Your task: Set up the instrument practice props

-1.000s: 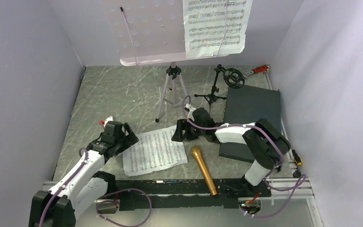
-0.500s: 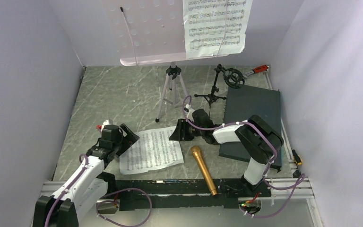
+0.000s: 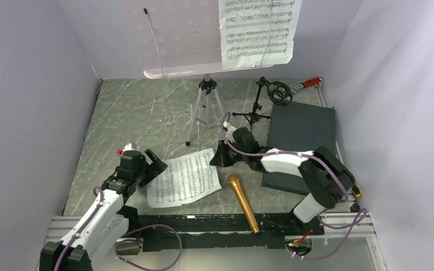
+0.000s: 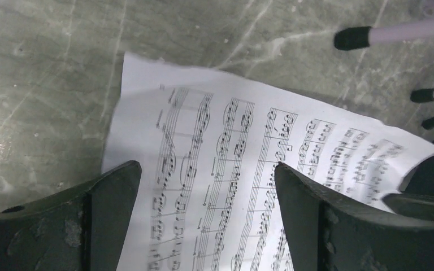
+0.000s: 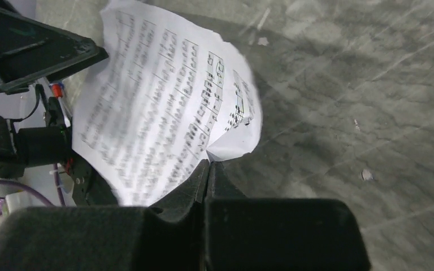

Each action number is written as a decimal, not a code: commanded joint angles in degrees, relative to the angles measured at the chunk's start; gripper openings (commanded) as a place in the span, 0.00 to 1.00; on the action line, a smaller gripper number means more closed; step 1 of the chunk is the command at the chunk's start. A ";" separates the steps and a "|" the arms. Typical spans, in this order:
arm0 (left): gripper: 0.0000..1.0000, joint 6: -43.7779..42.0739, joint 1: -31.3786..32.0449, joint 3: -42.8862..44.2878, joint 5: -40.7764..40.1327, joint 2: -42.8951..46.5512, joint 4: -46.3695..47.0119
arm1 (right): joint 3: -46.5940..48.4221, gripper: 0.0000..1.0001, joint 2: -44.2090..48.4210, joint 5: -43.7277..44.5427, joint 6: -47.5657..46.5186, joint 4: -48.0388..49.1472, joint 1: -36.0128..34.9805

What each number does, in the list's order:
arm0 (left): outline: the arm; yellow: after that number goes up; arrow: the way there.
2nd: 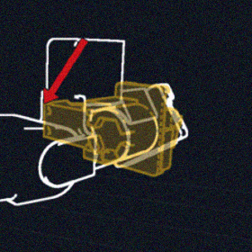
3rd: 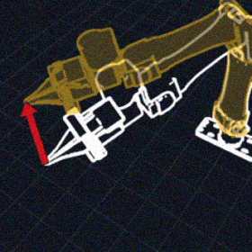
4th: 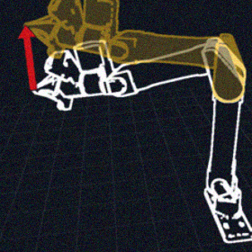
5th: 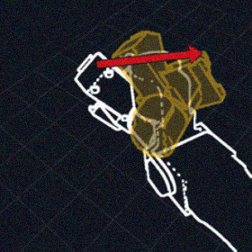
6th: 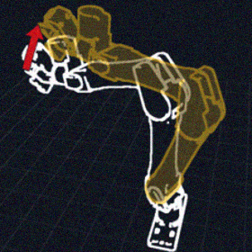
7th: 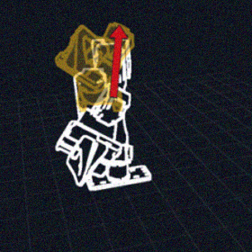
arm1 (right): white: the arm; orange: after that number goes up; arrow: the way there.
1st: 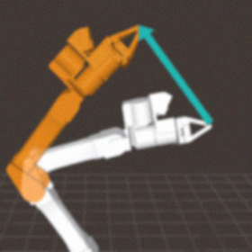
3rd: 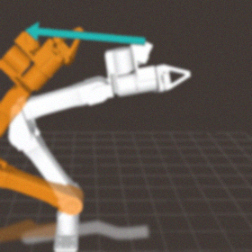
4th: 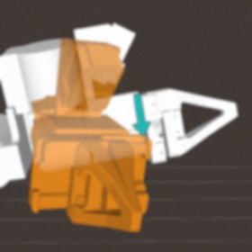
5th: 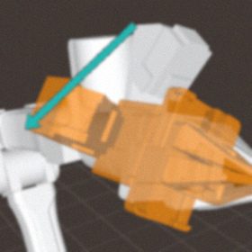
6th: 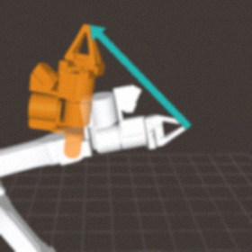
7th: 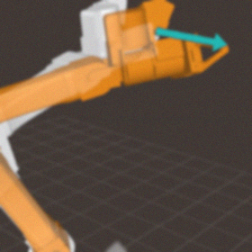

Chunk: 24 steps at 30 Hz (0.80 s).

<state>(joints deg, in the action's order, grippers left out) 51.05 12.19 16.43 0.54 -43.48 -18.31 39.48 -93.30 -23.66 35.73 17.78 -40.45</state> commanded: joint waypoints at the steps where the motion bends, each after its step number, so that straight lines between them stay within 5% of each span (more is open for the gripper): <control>1: 0.94 -6.73 -0.06 4.83 3.66 4.12 -2.22 | 4.58 0.00 10.85 3.99 -11.68 -12.17 -0.22; 10: 0.94 -24.38 -0.05 21.79 20.95 3.61 -2.72 | 18.16 0.00 26.93 -2.90 -26.86 -39.72 -0.16; 17: 0.94 -37.24 -0.06 38.88 41.92 -1.27 -11.99 | 26.08 0.00 31.91 -15.38 -31.25 -50.48 -0.25; 24: 0.94 -40.06 -0.06 41.38 60.12 -1.12 -9.54 | 34.30 0.00 30.41 -21.63 -32.02 -55.39 -0.21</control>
<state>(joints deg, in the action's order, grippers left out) 15.14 12.19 55.88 44.62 -44.27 -27.64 68.16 -62.19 -39.64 5.28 -33.65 -40.51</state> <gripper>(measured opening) 0.935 0.009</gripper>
